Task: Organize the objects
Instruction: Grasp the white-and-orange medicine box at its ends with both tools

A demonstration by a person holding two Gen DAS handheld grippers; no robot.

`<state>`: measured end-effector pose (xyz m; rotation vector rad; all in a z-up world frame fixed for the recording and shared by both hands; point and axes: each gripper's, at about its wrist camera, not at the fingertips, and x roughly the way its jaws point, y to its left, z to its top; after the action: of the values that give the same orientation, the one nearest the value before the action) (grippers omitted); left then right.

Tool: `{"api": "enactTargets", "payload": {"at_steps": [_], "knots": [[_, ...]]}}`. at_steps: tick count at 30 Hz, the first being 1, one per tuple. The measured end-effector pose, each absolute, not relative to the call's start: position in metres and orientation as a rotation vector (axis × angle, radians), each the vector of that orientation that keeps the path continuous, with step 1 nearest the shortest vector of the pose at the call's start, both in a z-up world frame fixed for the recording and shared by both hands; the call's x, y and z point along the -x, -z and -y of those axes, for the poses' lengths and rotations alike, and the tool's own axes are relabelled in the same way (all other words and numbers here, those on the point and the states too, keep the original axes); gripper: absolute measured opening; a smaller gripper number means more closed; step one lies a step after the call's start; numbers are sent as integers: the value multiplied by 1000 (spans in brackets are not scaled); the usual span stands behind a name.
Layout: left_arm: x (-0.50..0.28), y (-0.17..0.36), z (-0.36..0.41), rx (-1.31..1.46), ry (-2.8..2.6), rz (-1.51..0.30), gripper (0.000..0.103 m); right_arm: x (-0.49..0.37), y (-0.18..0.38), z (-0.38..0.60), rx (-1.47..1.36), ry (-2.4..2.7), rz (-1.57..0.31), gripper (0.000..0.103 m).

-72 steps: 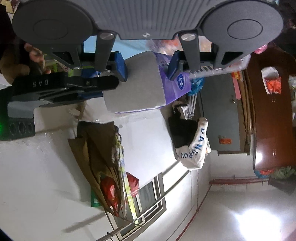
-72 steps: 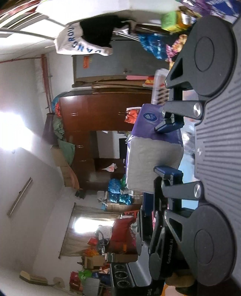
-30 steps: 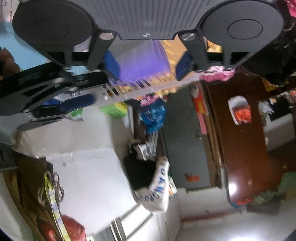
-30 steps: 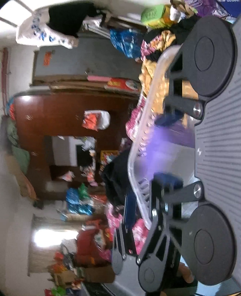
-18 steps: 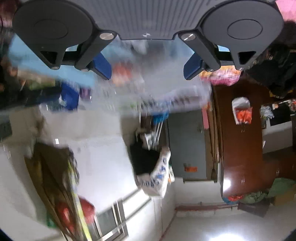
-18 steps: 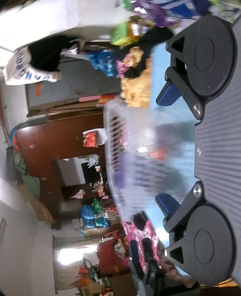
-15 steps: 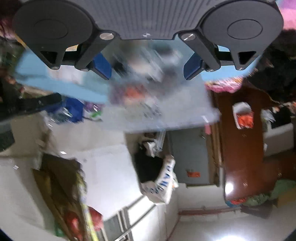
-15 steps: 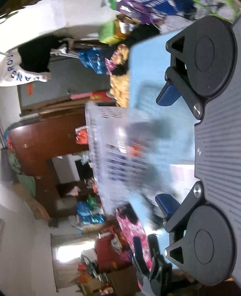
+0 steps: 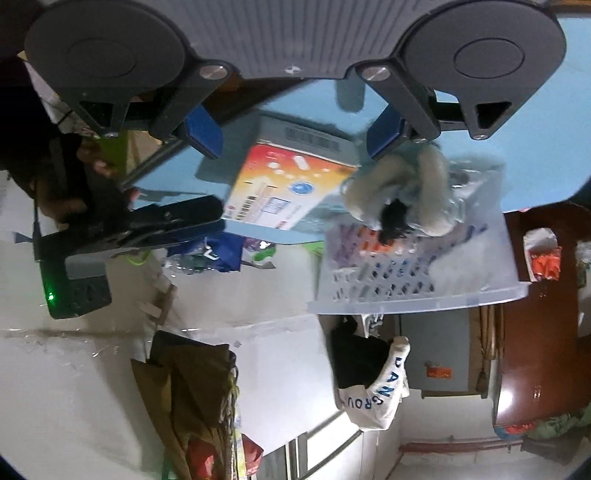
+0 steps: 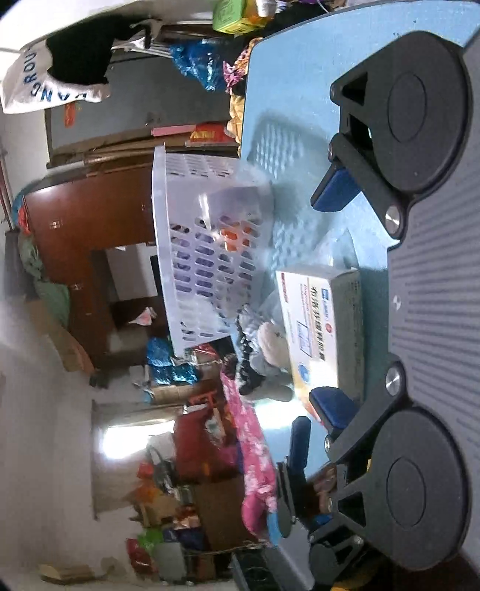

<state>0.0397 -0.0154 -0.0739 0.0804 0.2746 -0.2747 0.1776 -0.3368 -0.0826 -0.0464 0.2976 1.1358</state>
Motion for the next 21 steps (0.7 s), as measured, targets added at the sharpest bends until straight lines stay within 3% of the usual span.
{"api": "enactTargets", "payload": {"at_steps": [8,13,14,21], "knots": [[-50,81,20,-72,280,-282,88,-173,92,329,117,-1171,-290,87],[-56,81,19,-69,277,-273,88,-175,96,329,120,-1187,-302,62],[-57,81,19,-66,278,-274,87,-174,97,328,127,-1181,-296,61],[-60,81,18,-77,269,-285,60,-166,95,333,147,-1136,-257,58]]}}
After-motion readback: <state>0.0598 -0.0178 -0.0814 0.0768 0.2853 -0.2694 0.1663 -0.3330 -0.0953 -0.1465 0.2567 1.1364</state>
